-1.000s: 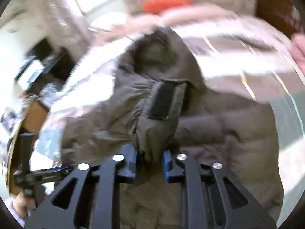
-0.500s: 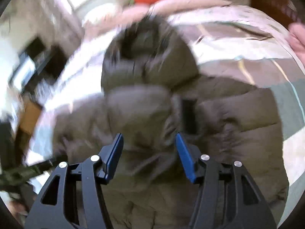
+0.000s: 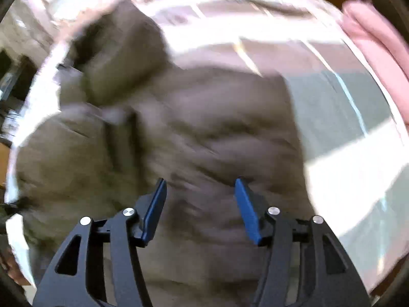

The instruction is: Fold large clothes

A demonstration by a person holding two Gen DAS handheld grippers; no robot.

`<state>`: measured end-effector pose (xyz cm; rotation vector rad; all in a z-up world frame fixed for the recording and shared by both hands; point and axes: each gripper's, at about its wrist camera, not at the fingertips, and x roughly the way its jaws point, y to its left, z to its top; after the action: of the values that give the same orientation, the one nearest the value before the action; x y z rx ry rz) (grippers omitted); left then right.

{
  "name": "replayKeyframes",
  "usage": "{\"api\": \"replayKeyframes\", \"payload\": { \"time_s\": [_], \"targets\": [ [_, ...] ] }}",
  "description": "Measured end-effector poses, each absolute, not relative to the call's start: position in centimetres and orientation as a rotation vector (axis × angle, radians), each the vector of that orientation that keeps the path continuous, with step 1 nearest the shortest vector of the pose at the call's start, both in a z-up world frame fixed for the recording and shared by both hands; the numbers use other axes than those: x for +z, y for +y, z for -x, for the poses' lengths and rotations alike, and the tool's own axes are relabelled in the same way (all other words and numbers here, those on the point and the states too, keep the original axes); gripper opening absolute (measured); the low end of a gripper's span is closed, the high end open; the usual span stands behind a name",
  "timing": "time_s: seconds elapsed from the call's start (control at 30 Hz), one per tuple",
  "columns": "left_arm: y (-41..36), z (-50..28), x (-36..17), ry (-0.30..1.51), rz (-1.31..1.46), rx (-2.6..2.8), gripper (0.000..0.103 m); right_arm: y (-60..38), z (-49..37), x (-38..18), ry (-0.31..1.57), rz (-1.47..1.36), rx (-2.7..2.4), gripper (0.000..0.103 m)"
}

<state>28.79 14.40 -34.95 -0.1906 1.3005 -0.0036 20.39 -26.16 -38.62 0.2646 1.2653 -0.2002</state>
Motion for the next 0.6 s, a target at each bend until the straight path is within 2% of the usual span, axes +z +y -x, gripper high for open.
{"api": "replayKeyframes", "payload": {
  "time_s": [0.1,0.2,0.3,0.4,0.5,0.6],
  "targets": [
    [16.9,-28.5,-36.1,1.349,0.200,0.067,0.095,-30.5,-18.6,-41.0,1.338,-0.355,-0.323,0.057],
    [19.3,-28.1,-35.6,1.338,0.246,0.128,0.095,-33.6,-17.4,-39.4,1.283,-0.356,-0.475,0.058],
    [20.6,-27.6,-34.3,1.312,0.342,0.109,0.095,-34.0,-17.1,-37.3,1.190,-0.425,-0.377,0.058],
    [19.8,-27.1,-34.5,1.329,0.363,0.066,0.095,-32.1,-17.7,-37.9,1.258,-0.429,-0.261,0.058],
    [18.8,-26.1,-37.3,1.425,0.294,0.085,0.095,-31.3,-17.7,-40.8,1.386,-0.431,-0.240,0.059],
    [19.5,-26.5,-40.2,1.458,0.242,0.113,0.098,-32.2,-18.2,-42.1,1.412,-0.410,-0.288,0.059]
  ]
}}
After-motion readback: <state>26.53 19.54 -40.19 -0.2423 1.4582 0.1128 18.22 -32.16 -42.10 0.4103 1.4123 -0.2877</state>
